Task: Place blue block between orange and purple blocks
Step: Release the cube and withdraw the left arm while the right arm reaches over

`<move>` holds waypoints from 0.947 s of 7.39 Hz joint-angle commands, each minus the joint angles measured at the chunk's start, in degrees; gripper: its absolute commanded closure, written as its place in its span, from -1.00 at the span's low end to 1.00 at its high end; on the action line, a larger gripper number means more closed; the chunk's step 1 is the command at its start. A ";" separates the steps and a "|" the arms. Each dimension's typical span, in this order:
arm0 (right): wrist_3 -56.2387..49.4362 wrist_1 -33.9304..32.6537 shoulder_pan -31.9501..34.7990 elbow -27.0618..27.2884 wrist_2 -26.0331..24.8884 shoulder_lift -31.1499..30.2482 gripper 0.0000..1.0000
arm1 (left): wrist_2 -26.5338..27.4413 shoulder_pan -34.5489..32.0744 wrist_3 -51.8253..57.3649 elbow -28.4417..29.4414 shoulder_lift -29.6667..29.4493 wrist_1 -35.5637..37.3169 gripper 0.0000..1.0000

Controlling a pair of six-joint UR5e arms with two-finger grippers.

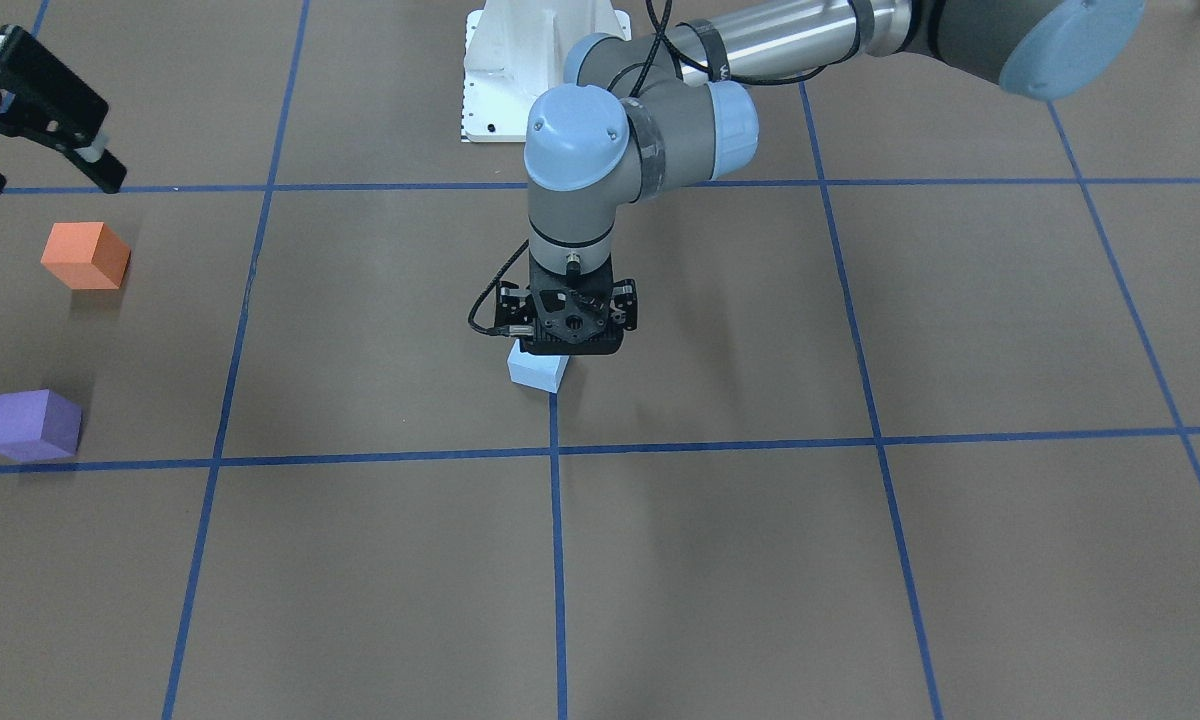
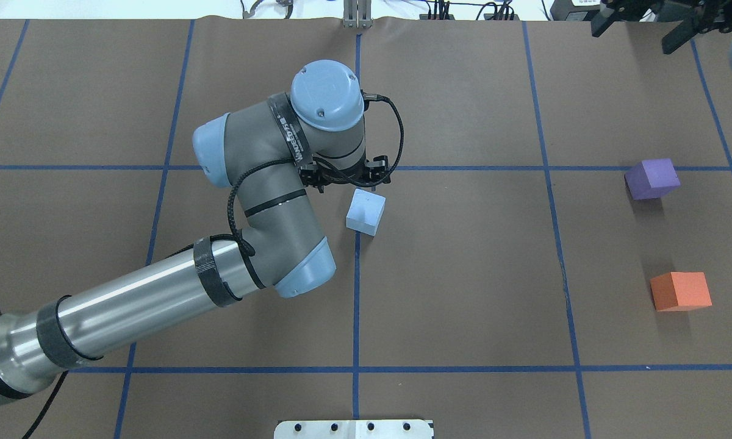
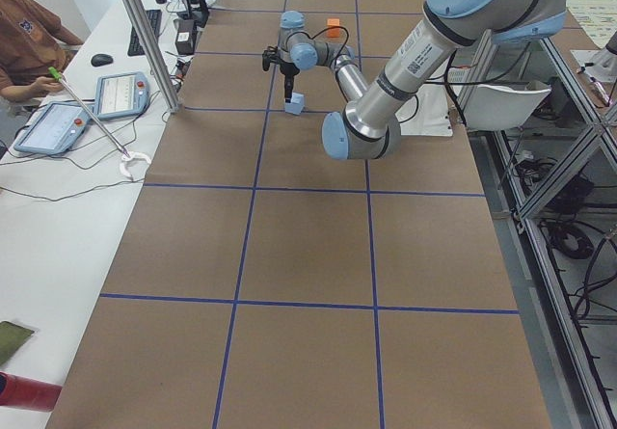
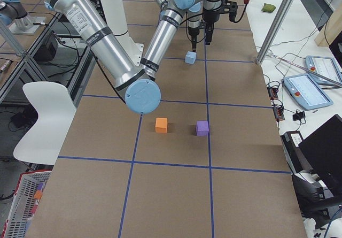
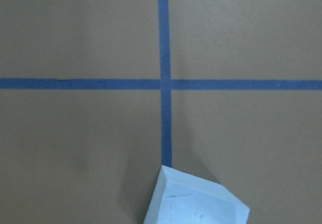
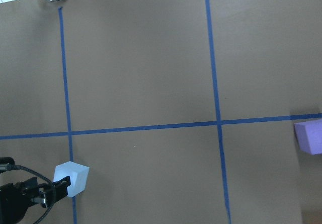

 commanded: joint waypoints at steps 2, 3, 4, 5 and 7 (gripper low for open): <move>16.67 0.51 -18.43 -3.80 -12.30 9.09 -1.00 | -11.76 -14.56 15.81 -9.66 4.40 15.59 -1.00; 21.43 0.69 -23.45 -9.48 -14.25 13.20 -1.00 | -14.66 -19.75 22.07 -10.57 8.43 16.07 -1.00; 26.61 6.70 -26.81 -13.80 -15.49 14.12 -1.00 | -15.73 -24.15 29.18 -10.49 11.69 16.16 -1.00; 31.54 15.63 -29.89 -20.02 -18.89 14.56 -1.00 | -16.96 -28.72 36.47 -10.49 15.29 16.16 -1.00; 36.57 26.56 -34.47 -30.06 -22.35 15.27 -1.00 | -18.21 -36.12 50.71 -10.49 21.89 16.07 -1.00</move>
